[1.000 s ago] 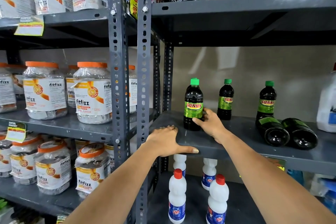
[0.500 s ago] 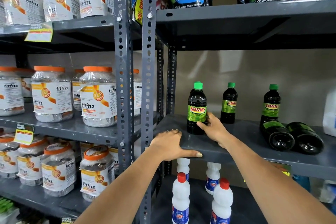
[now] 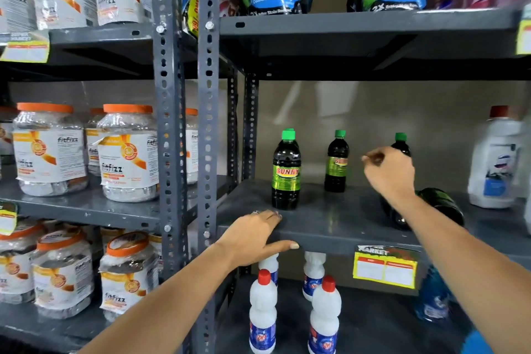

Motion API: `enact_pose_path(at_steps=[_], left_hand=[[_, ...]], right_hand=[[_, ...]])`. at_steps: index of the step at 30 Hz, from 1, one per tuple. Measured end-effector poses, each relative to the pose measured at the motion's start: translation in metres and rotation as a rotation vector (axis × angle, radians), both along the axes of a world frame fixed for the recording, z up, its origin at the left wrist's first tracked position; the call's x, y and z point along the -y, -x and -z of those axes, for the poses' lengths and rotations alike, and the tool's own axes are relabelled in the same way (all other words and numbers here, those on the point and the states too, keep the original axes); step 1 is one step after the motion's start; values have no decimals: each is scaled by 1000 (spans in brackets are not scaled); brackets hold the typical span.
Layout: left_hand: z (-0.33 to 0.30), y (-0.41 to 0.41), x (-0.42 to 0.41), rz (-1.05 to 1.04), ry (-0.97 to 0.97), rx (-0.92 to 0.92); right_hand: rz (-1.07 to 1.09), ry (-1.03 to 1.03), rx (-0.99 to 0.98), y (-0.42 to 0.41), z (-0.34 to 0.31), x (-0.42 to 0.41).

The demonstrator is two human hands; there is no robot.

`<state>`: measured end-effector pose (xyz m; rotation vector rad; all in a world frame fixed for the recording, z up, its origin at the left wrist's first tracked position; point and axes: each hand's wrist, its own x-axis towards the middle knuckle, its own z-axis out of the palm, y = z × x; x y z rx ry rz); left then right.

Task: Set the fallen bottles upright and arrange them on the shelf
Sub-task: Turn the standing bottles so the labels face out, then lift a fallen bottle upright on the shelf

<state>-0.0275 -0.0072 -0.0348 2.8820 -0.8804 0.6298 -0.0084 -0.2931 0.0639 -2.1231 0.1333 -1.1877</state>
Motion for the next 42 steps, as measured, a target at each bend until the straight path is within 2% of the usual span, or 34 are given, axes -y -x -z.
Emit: enact_pose_path(at_steps=[3,6,11,14,17,18,20,24,28,35,38,40,42], left_hand=[[-5,6,22,78,-85,-4],[-10,7,49,109,-142,-46],[-20,1,81,119,-150,-199],[-26,-7,86,122,-126,-296],[-26,-9,86,127,-67,-317],[-25,-9,86,126,-55,-314],[-24,-9,87,114,-59,-292],[-20,-9,90,40,-114,-212],[-21,-7,92,33,-114,-227],[-21,-7,92,22,-108,-231],[-21,-6,93,14,-114,-229],[-20,-5,94,12,-111,-229],[-19,-5,94,11,-107,-226]], right_hand=[[160,-20,-280,2,-14,46],[215,59,-546,5,-18,62],[249,245,-755,2,-20,67],[196,116,-899,0,-22,75],[66,28,-1145,2,-15,67],[38,3,-1166,2,-12,63],[2,-46,-1090,-2,-4,63],[-60,-172,-635,-18,21,63],[-159,-212,-394,-18,40,36],[-379,-172,-326,-24,57,10],[-514,-317,-344,-27,58,14],[-522,-368,-340,-30,59,18],[-439,-298,-323,-33,61,20]])
